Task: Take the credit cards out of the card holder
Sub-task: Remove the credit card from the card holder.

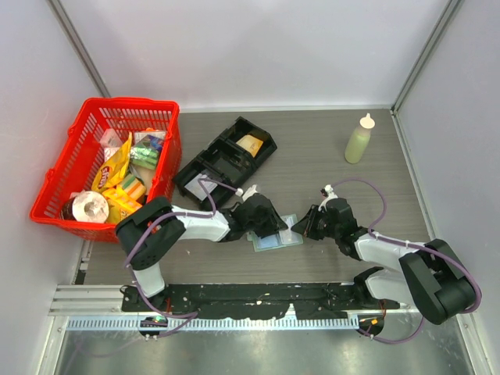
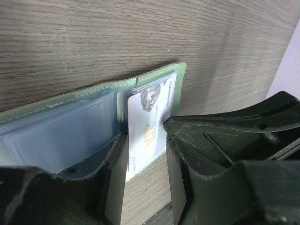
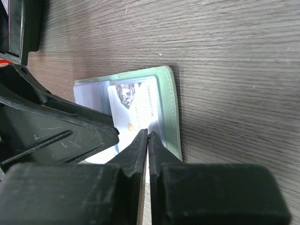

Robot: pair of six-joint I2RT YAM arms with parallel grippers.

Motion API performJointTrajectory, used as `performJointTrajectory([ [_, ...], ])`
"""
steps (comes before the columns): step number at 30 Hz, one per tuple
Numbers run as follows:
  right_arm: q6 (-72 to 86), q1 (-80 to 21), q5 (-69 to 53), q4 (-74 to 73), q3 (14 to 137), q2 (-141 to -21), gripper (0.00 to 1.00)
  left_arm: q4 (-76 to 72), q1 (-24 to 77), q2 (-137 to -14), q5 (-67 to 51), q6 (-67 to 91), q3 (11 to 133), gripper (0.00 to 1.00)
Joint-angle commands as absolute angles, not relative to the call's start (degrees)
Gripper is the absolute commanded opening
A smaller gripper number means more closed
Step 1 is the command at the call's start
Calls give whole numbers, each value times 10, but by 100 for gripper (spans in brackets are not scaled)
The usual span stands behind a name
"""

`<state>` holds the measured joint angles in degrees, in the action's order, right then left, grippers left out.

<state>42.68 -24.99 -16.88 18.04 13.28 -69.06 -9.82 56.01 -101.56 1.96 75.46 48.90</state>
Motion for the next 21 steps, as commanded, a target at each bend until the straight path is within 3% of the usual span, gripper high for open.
performJointTrajectory([
  [1,422,-251,-167,149,118,-708,9,-186,558,-1017,17,766,452,41],
  [13,425,-249,-165,148,116,-715,9,-290,559,-988,22,760,403,25],
  [21,426,-242,-160,143,116,-723,9,-316,559,-984,22,764,386,1],
])
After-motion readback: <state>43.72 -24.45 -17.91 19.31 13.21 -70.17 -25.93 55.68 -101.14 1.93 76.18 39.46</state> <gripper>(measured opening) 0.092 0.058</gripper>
